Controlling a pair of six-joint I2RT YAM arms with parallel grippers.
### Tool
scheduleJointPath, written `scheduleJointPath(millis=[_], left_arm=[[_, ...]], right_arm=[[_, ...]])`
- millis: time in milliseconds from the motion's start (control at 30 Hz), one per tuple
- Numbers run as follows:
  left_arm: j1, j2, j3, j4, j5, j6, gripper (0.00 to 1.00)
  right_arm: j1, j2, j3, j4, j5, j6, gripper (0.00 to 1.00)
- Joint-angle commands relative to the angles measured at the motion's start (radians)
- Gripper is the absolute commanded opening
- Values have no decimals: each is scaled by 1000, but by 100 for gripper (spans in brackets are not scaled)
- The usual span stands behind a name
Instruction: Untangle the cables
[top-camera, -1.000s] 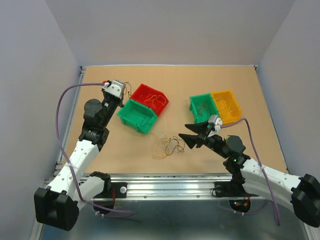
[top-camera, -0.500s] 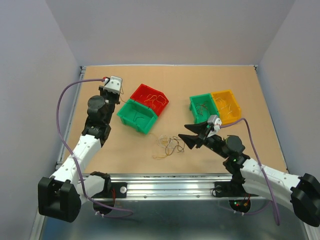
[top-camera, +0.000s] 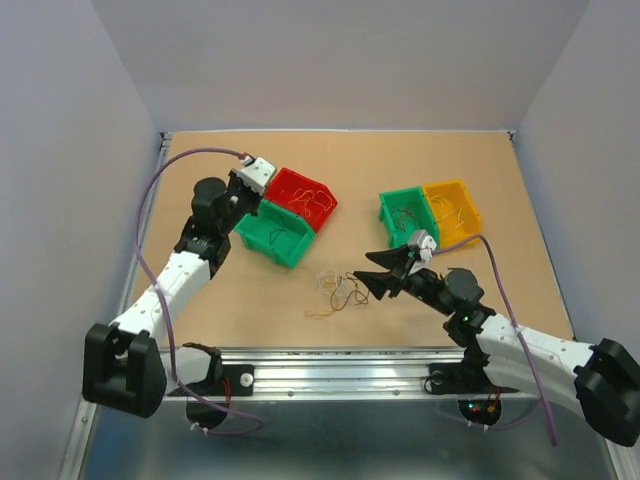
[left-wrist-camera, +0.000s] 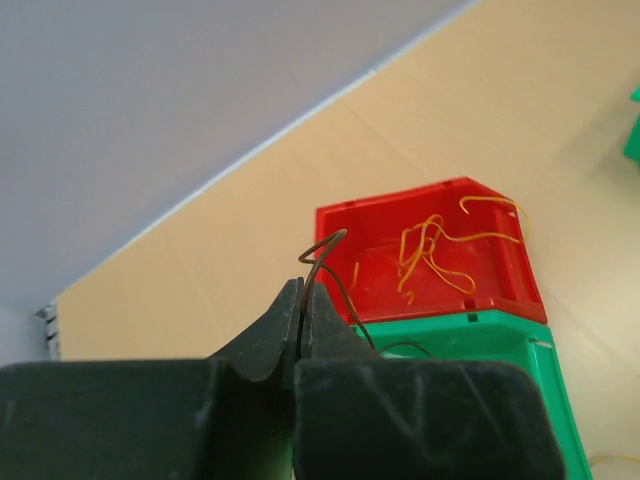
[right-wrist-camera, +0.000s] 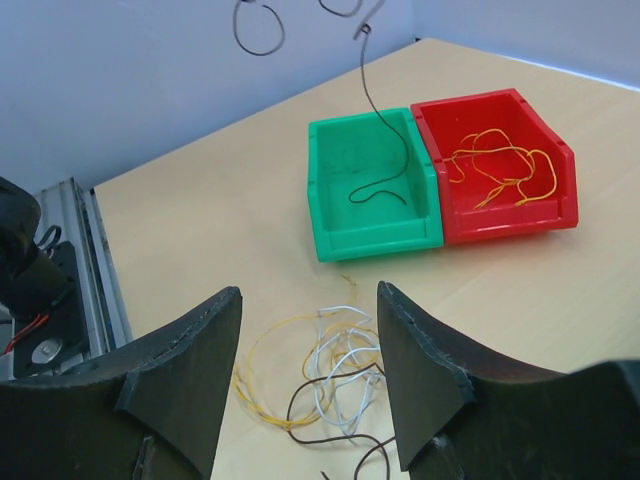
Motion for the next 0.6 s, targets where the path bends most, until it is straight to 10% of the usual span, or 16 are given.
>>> scheduleJointPath(millis=[0,567], left_arm=[[-13,99,118,-150,70,53,0],[-60,246,299,-793,177,464,0]], right_arm=[[6,8,25,28,-14,-3,62],[5,16,31,30,-19,-8,62]])
